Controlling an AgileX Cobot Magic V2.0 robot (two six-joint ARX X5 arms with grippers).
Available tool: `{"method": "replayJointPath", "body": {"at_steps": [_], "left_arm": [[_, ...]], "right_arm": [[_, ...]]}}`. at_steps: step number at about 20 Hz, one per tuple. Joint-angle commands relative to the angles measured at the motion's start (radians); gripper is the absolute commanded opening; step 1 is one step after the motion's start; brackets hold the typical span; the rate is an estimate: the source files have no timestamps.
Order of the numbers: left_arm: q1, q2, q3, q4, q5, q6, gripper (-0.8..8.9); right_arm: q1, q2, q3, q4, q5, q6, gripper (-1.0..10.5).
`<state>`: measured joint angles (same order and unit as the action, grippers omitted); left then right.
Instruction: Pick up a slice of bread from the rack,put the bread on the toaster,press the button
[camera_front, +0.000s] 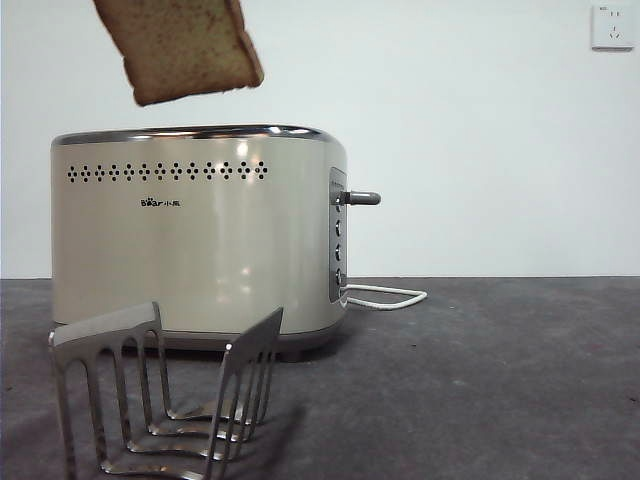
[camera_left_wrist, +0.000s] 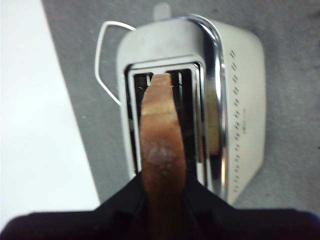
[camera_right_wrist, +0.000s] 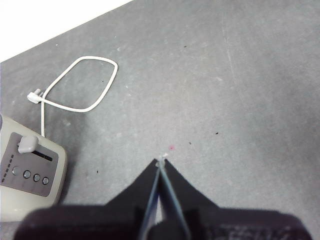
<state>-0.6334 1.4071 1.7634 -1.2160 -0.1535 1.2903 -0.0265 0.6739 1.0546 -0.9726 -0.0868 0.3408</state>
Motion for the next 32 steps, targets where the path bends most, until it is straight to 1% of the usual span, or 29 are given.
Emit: {"method": "replayJointPath", "body": {"at_steps": [1, 5, 14, 15, 18, 21, 25, 32], "left_arm": [[0.014, 0.023, 0.0, -0.007, 0.007, 0.005, -0.01], [0.022, 0.059, 0.0, -0.007, 0.033, 0.005, -0.01], [0.051, 0.152, 0.0, -0.007, 0.035, 0.005, -0.01], [0.056, 0.164, 0.0, -0.004, 0.046, 0.005, -0.01], [0.072, 0.196, 0.0, 0.019, 0.119, 0.004, -0.01], [0.091, 0.227, 0.0, 0.064, 0.12, 0.003, -0.01], [0.109, 0.262, 0.0, 0.06, 0.121, -0.007, -0.01], [0.128, 0.27, -0.001, 0.058, 0.136, -0.008, 0.0]], "right_arm": [[0.0, -0.002, 0.003, 0.003, -0.003, 0.004, 0.0], [0.0, -0.002, 0.003, 0.003, -0.003, 0.002, 0.0], [0.0, -0.002, 0.003, 0.002, -0.003, -0.003, 0.0], [0.0, -0.002, 0.003, 0.002, -0.003, -0.003, 0.0], [0.0, -0.002, 0.003, 0.002, -0.002, -0.005, 0.0], [0.0, -0.002, 0.003, -0.003, -0.003, -0.005, 0.0], [0.0, -0.002, 0.003, -0.003, -0.003, -0.006, 0.0], [0.0, -0.002, 0.003, -0.018, -0.002, -0.013, 0.0]]}}
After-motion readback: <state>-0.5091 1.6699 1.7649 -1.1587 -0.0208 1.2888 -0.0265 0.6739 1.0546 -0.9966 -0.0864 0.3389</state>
